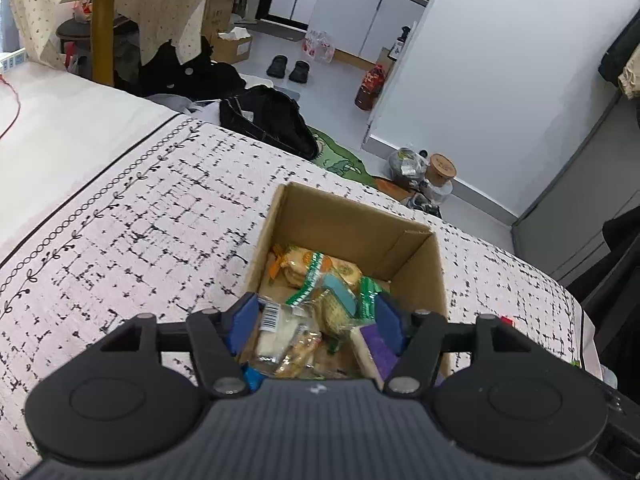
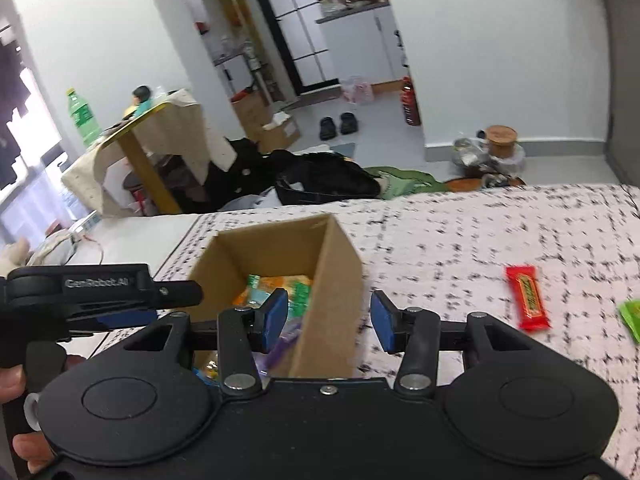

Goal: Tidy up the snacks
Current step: 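Lower the clear pack into the box with the left tool while the right drops the purple pack in, then move the open left tool to the red candy bar while the right approaches the green candy pack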

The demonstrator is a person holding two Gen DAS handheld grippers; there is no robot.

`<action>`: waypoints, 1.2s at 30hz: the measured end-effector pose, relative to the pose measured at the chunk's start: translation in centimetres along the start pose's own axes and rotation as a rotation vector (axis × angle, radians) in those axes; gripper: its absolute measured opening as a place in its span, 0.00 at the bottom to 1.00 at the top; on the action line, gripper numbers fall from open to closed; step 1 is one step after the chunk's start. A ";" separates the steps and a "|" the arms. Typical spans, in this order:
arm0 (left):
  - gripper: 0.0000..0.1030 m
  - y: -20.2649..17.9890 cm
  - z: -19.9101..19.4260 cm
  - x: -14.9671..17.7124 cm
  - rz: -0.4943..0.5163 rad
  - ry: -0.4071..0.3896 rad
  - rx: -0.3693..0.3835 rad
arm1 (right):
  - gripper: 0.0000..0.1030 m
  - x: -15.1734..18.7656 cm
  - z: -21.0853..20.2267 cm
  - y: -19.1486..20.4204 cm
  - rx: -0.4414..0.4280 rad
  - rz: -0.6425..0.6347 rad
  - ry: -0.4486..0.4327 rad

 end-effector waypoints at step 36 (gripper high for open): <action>0.92 -13.8 1.2 3.4 0.221 0.006 0.147 | 0.88 3.2 -6.6 -13.7 0.250 0.212 -0.068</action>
Point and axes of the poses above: each gripper's, at about its wrist camera, not at the fingertips, and z roughly the way its jaws point, y to its left, x to its underside, the point moved 7 cm from there along z, roughly the way its jaws point, and after that the axes turned 6 degrees about y, right-handed, at the moved point
